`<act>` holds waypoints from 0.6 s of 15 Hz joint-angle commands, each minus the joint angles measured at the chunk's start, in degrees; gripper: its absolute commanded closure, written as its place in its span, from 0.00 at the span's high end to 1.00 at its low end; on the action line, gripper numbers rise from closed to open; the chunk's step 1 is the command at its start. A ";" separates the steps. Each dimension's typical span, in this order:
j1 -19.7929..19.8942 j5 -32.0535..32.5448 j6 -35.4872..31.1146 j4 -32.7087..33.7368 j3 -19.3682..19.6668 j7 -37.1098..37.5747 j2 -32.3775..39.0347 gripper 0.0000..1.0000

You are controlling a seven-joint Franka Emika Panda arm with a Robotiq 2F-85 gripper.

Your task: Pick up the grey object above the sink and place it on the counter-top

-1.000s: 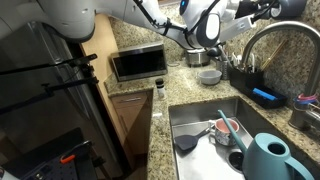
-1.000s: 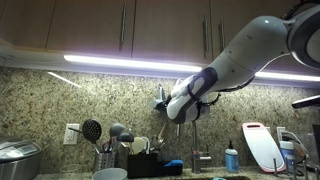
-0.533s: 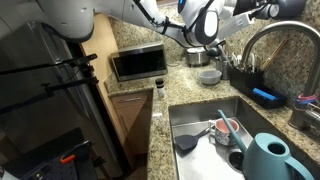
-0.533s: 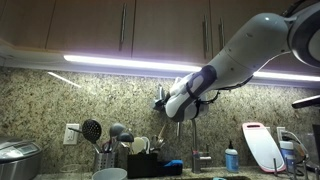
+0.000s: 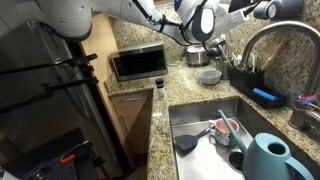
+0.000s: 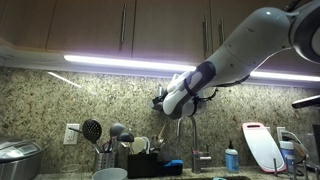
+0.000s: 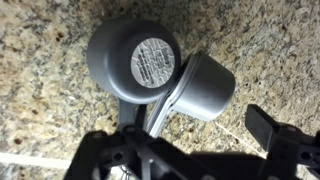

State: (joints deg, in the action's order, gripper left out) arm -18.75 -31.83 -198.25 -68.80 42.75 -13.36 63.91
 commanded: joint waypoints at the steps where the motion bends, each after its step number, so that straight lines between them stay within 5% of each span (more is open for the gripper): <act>1: -0.94 -0.87 0.00 -0.85 1.28 1.66 -1.95 1.00; 9: -0.01 -4.34 0.00 1.41 6.23 4.43 0.48 1.00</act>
State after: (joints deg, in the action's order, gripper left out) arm -18.68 -34.30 -198.25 -68.68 46.52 -10.43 62.56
